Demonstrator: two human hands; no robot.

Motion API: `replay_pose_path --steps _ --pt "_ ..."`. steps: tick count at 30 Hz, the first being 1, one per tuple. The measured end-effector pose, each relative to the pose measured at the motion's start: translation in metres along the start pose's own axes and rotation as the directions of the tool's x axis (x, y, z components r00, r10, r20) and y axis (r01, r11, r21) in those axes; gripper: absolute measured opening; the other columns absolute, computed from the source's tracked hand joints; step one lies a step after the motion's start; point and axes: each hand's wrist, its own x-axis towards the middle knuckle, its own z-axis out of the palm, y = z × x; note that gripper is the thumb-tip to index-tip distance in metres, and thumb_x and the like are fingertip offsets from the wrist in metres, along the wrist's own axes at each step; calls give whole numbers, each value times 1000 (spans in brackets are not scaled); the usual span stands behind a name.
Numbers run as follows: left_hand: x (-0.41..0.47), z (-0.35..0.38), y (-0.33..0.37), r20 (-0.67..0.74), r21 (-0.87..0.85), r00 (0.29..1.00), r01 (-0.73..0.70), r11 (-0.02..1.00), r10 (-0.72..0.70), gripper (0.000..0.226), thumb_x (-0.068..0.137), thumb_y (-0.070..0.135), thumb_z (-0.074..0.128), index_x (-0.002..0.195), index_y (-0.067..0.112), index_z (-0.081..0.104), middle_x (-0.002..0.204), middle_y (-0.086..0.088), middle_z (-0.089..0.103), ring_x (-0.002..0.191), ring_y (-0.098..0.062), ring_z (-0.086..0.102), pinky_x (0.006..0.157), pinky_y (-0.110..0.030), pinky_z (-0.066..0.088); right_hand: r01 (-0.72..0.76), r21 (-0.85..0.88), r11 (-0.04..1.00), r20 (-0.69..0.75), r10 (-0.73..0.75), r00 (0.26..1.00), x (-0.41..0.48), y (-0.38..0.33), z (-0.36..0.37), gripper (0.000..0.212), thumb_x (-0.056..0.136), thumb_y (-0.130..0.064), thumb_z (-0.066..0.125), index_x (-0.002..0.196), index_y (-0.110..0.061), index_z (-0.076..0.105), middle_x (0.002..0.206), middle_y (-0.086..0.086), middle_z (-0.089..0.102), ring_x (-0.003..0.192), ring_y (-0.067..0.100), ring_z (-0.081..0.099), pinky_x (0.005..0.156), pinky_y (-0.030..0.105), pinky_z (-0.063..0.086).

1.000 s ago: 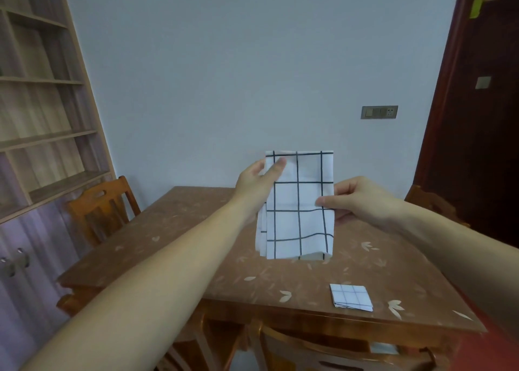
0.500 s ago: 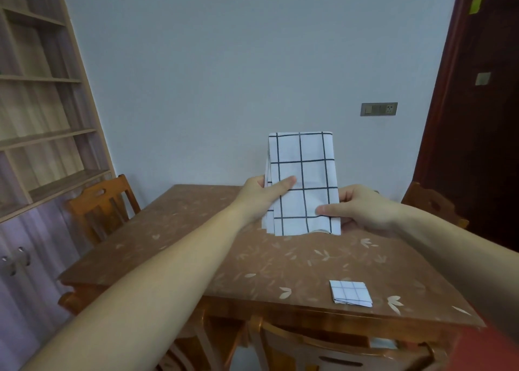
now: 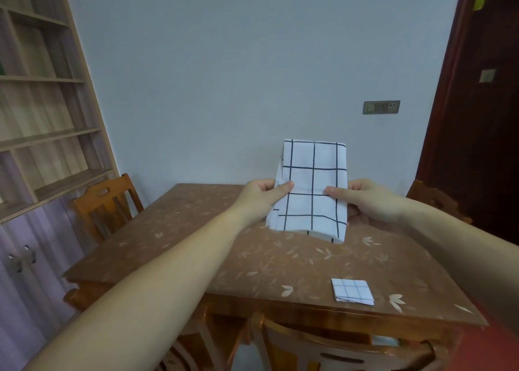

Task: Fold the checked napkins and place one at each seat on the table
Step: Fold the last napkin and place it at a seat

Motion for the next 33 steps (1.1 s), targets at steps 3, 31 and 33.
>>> replay_pose_path --steps 3,31,33 --pt "-2 -6 1 50 -26 999 8 1000 -7 21 92 30 67 96 12 76 88 0 77 78 -12 73 72 -23 55 -6 61 998 41 4 999 -1 1 -7 33 93 -28 57 106 0 70 102 19 74 81 31 63 66 31 55" --pt "0 1 0 106 14 992 69 997 -71 14 93 22 65 103 13 68 87 -9 63 50 -11 64 49 -19 53 171 -106 980 -164 -187 969 -6 0 -17 33 91 7 56 111 -18 62 48 -12 50 44 3 53 47 15 46" --pt "1 1 -2 71 40 997 38 998 -41 18 93 24 66 103 9 68 87 -13 55 49 -14 61 50 -20 53 145 -32 989 -217 -148 965 -5 1 -15 26 92 -1 61 111 -18 62 52 -8 56 44 4 56 47 16 47"
